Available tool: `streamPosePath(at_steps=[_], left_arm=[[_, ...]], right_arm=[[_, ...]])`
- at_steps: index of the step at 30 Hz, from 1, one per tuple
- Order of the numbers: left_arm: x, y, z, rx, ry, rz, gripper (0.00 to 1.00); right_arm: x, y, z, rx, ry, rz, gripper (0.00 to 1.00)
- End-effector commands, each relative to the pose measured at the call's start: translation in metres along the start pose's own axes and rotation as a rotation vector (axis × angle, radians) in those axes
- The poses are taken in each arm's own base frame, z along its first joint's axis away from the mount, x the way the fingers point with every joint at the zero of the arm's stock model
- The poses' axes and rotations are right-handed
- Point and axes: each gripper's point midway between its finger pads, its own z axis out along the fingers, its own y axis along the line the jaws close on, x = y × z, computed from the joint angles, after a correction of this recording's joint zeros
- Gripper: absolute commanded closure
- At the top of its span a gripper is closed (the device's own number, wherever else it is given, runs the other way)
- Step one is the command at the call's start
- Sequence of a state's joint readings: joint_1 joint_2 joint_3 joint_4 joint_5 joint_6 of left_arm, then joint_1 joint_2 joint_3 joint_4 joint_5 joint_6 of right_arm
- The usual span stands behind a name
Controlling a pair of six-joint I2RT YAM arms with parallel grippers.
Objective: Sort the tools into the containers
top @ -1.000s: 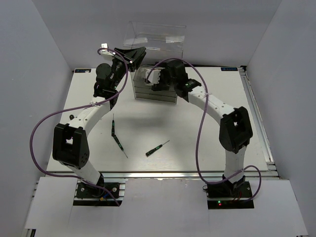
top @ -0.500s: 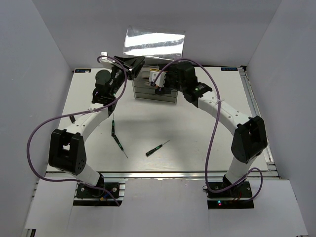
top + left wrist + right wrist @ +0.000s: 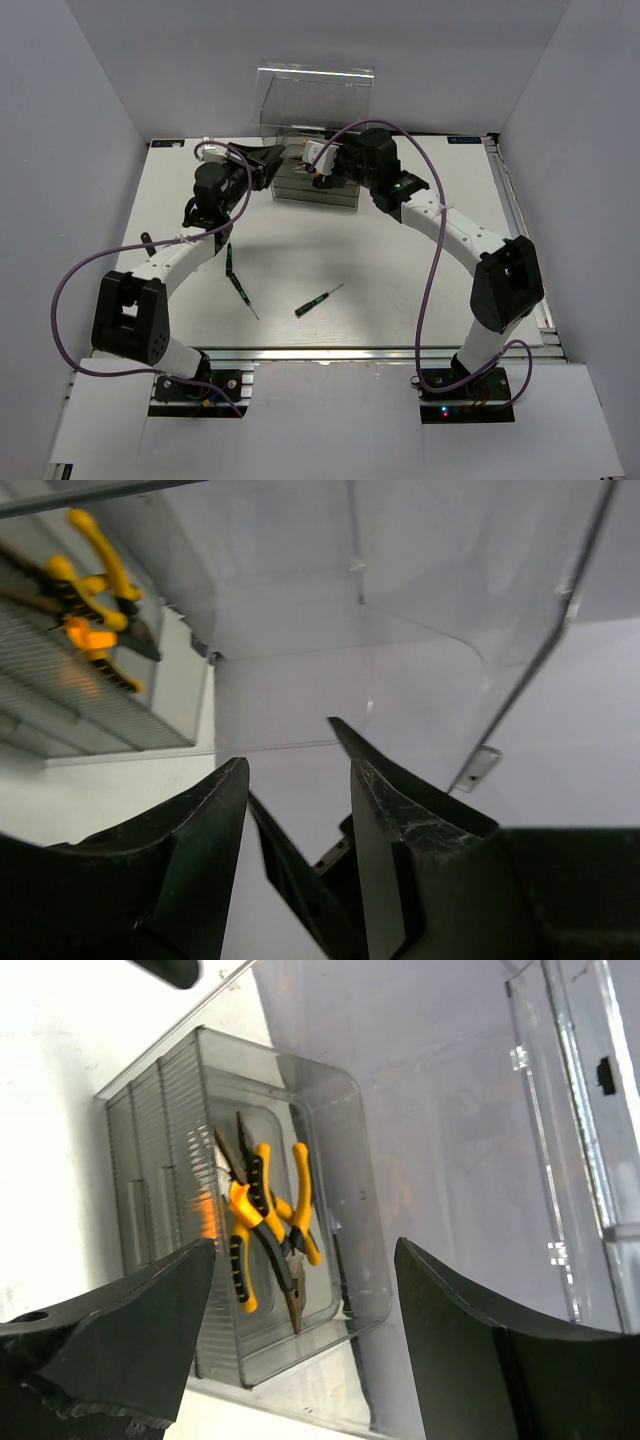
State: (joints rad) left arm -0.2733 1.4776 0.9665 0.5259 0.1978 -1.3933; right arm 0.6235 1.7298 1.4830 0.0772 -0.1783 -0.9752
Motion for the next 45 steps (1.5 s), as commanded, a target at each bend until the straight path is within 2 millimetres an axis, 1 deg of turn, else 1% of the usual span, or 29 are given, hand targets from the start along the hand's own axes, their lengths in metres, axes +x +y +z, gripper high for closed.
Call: streamPosePath(at_steps=[1,2,4,5,6,7,9,10,11,14,16,18,19,20,22,25,26,28,29,30,31,32,33,34,36,39,40,42,45], left_arm=[[-0.001,-0.002,-0.016,-0.008,-0.011,0.026,0.44],[0.001,0.008,-0.02,-0.029,-0.01,0.023,0.44],[0.002,0.012,-0.026,-0.04,-0.011,0.032,0.44],[0.003,0.02,-0.029,-0.058,-0.009,0.039,0.44],[0.002,0.021,-0.032,-0.061,-0.012,0.051,0.44],[0.002,0.024,-0.035,-0.068,-0.011,0.053,0.44],[0.004,0.032,-0.043,-0.095,-0.006,0.072,0.44],[0.003,0.035,-0.045,-0.105,-0.008,0.075,0.44],[0.004,0.042,-0.049,-0.129,-0.004,0.089,0.44],[0.001,0.056,-0.062,-0.173,-0.014,0.095,0.44],[0.0,0.072,-0.07,-0.237,-0.015,0.092,0.42],[0.0,0.102,-0.079,-0.374,-0.01,0.051,0.39],[-0.003,0.108,-0.079,-0.406,-0.013,0.03,0.38],[0.003,0.123,-0.082,-0.462,0.017,0.006,0.38],[0.004,0.134,-0.084,-0.486,0.027,-0.017,0.39],[0.005,0.138,-0.075,-0.456,0.033,-0.027,0.39],[0.003,0.132,-0.067,-0.408,0.035,-0.013,0.39],[0.011,0.145,-0.056,-0.419,0.092,-0.015,0.4],[0.008,0.131,-0.042,-0.346,0.108,0.033,0.41],[0.016,0.141,-0.034,-0.333,0.161,0.033,0.45],[0.017,0.141,-0.028,-0.313,0.173,0.042,0.47],[0.014,0.132,-0.017,-0.272,0.173,0.051,0.49],[0.016,0.145,-0.01,-0.285,0.192,0.039,0.54],[0.016,0.144,-0.004,-0.273,0.193,0.041,0.56],[0.014,0.151,0.009,-0.273,0.192,0.033,0.58],[0.012,0.148,0.025,-0.232,0.181,0.01,0.61],[0.015,0.158,0.03,-0.238,0.189,0.001,0.61],[0.016,0.151,0.044,-0.197,0.202,-0.002,0.6],[0.024,0.162,0.055,-0.205,0.222,-0.019,0.59]], right_arm=[[-0.02,-0.018,-0.017,0.04,-0.044,-0.012,0.21],[-0.022,-0.009,-0.018,0.002,-0.057,-0.016,0.21],[-0.012,0.021,-0.021,-0.128,-0.035,-0.039,0.18],[-0.017,0.035,-0.023,-0.198,-0.067,-0.049,0.15],[-0.008,0.062,-0.031,-0.319,-0.045,-0.069,0.15],[-0.011,0.078,-0.035,-0.399,-0.082,-0.072,0.15],[-0.01,0.099,-0.043,-0.504,-0.101,-0.085,0.16],[-0.007,0.121,-0.052,-0.59,-0.097,-0.048,0.17],[-0.003,0.132,-0.056,-0.631,-0.091,-0.03,0.18],[0.006,0.16,-0.069,-0.742,-0.072,0.013,0.22],[0.012,0.172,-0.075,-0.772,-0.05,0.049,0.25],[0.014,0.178,-0.078,-0.78,-0.036,0.083,0.25],[0.016,0.184,-0.081,-0.794,-0.029,0.11,0.25],[0.017,0.186,-0.083,-0.795,-0.016,0.155,0.25],[0.017,0.193,-0.087,-0.812,-0.014,0.224,0.25],[0.018,0.198,-0.094,-0.829,-0.013,0.351,0.28],[0.021,0.195,-0.096,-0.824,-0.009,0.389,0.31],[0.018,0.195,-0.1,-0.829,-0.039,0.43,0.33],[0.022,0.189,-0.101,-0.817,-0.043,0.452,0.36],[0.021,0.185,-0.103,-0.808,-0.056,0.47,0.37],[0.023,0.178,-0.105,-0.797,-0.071,0.5,0.39],[0.024,0.174,-0.106,-0.789,-0.079,0.519,0.44],[0.026,0.169,-0.107,-0.782,-0.082,0.544,0.48],[0.028,0.158,-0.109,-0.766,-0.103,0.572,0.55],[0.031,0.149,-0.11,-0.747,-0.113,0.602,0.59],[0.039,0.137,-0.113,-0.715,-0.118,0.617,0.62],[0.041,0.135,-0.114,-0.706,-0.116,0.616,0.62],[0.045,0.131,-0.115,-0.692,-0.105,0.617,0.62],[0.048,0.128,-0.116,-0.676,-0.095,0.624,0.62]])
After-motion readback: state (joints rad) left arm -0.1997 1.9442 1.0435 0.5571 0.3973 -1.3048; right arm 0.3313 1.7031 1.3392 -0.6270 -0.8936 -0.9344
